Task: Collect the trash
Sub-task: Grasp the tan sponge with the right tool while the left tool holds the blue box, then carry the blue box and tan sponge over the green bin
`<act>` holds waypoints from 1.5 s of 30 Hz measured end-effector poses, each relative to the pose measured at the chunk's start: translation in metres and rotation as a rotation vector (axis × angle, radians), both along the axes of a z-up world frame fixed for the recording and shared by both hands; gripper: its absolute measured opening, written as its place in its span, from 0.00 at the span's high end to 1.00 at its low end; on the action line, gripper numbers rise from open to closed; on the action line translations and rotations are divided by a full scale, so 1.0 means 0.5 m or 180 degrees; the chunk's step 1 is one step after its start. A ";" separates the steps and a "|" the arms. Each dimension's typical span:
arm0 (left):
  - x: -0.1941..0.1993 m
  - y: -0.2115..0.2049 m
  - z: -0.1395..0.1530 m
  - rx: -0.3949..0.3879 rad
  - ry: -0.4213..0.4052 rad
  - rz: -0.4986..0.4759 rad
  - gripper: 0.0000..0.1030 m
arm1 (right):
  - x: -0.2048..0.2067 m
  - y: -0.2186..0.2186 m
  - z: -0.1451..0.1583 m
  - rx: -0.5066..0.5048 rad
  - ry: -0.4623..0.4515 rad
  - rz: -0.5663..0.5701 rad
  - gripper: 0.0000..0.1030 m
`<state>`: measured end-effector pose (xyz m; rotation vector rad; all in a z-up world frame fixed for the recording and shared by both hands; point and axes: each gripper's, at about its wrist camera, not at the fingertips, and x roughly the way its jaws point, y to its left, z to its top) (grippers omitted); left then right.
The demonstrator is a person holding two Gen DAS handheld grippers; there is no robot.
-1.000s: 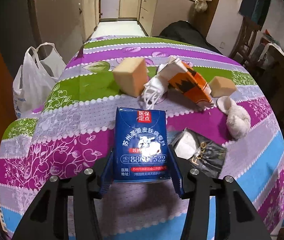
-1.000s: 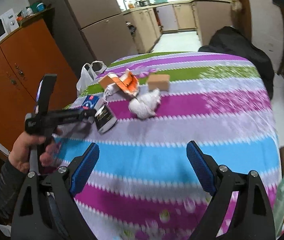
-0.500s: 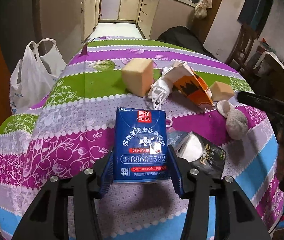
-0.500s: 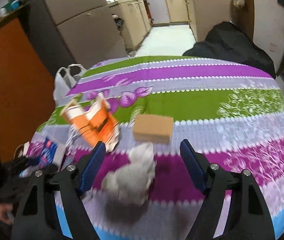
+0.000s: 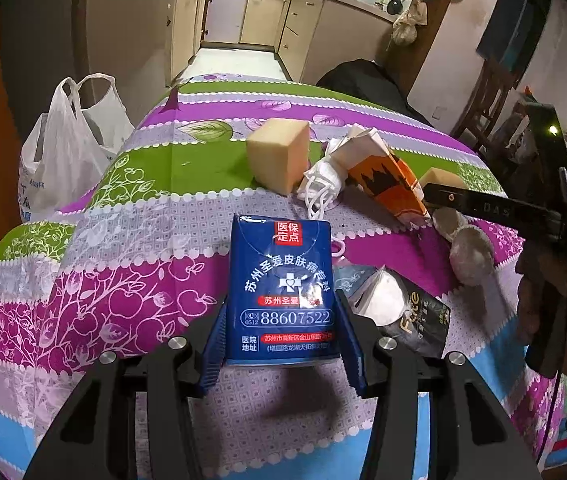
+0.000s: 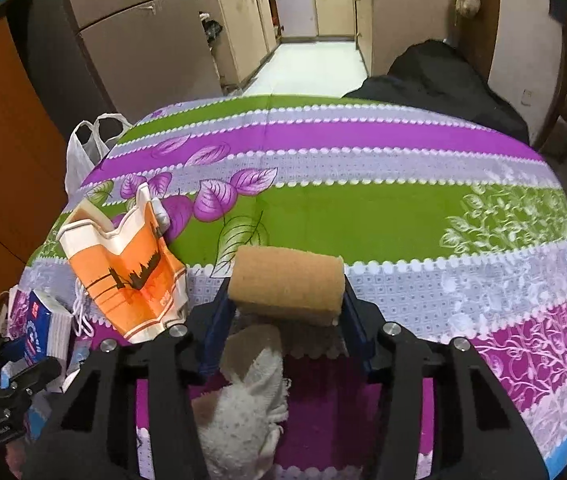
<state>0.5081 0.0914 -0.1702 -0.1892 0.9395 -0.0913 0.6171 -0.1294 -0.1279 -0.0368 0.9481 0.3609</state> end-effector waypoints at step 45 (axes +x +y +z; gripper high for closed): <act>-0.248 -1.014 0.288 -0.0138 -0.0328 -0.2337 0.52 | -0.606 -0.797 0.253 -0.0225 -0.0270 -0.1760 0.55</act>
